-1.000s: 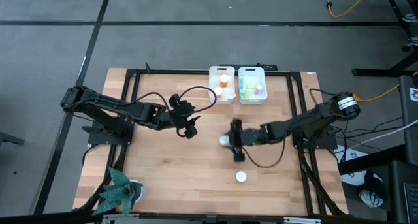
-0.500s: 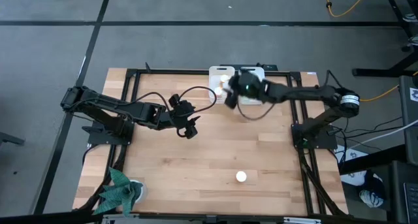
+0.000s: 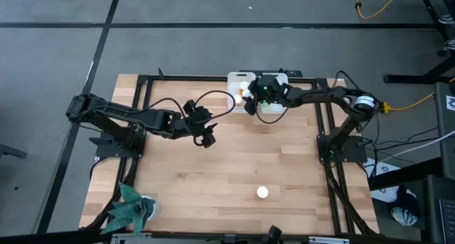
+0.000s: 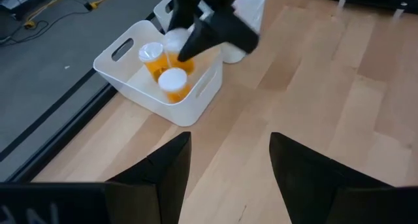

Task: Pick and place medicine bottles into bin by pill shape (circle, oval)
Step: Put the large orange medicine pill bottle into the left white bin

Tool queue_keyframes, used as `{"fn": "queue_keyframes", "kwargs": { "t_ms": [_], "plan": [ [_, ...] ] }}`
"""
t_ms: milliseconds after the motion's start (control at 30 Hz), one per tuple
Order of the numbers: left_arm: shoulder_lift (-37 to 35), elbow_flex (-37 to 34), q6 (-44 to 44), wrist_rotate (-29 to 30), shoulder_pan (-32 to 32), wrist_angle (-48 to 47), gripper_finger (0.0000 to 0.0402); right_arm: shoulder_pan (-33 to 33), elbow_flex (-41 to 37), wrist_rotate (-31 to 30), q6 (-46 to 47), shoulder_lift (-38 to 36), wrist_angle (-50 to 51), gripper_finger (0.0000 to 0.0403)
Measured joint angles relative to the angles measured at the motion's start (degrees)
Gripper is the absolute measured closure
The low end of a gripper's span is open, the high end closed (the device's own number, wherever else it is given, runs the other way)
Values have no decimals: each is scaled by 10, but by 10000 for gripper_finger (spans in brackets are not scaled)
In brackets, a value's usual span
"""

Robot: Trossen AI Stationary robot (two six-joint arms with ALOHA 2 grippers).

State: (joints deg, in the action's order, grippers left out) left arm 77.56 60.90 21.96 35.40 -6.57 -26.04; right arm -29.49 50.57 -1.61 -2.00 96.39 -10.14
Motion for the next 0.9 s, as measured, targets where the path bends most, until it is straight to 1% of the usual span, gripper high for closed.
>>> {"fn": "queue_keyframes", "kwargs": {
  "t_ms": [200,433,633,733,900],
  "plan": [
    [0,0,0,-1,-1,0,202,-27,1,-2,2,45,-47,191],
    [0,0,0,-1,-1,0,202,-56,1,-2,2,53,-56,191],
    [0,0,-1,-1,-1,0,202,-63,1,-1,3,53,-51,189],
    [0,0,-1,-1,-1,0,202,-63,1,1,4,53,-55,176],
    [0,0,-1,-1,-1,-1,202,-63,1,2,19,53,-50,143]
  ]
}}
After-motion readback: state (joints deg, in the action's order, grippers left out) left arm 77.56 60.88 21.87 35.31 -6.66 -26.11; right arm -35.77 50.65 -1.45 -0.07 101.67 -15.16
